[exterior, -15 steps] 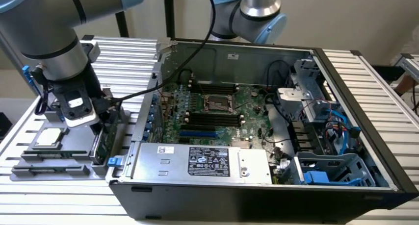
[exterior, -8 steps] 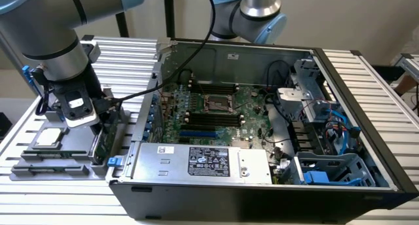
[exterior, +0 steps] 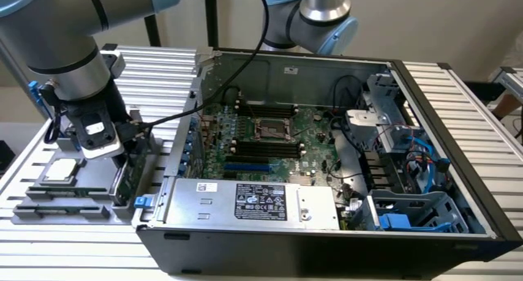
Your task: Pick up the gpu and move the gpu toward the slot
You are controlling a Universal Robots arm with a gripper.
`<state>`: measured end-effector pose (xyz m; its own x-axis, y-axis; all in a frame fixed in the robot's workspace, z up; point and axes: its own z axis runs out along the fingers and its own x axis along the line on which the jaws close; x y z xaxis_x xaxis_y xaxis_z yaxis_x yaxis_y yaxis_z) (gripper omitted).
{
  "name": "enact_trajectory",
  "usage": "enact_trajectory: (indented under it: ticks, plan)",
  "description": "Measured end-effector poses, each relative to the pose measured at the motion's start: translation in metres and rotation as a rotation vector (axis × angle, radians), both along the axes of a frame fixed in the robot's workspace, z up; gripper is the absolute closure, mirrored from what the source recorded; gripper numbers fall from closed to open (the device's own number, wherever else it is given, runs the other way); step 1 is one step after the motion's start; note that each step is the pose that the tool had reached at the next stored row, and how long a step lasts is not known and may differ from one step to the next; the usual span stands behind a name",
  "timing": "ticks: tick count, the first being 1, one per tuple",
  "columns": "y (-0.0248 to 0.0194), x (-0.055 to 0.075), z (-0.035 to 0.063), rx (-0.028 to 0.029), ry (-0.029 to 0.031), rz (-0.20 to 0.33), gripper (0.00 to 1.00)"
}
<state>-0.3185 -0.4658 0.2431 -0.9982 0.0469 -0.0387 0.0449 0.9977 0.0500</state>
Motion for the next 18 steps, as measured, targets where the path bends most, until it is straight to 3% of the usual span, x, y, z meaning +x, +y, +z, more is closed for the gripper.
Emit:
enact_trajectory:
  ticks: [3, 9, 18]
  plan:
    - [-0.0002, 0.000, 0.0041, 0.0029, 0.0095, 0.000, 0.73]
    - [-0.0005, 0.000, 0.0109, 0.0176, 0.0246, 0.000, 0.73]
    - [-0.0014, 0.000, 0.0127, 0.0314, 0.0279, 0.003, 0.73]
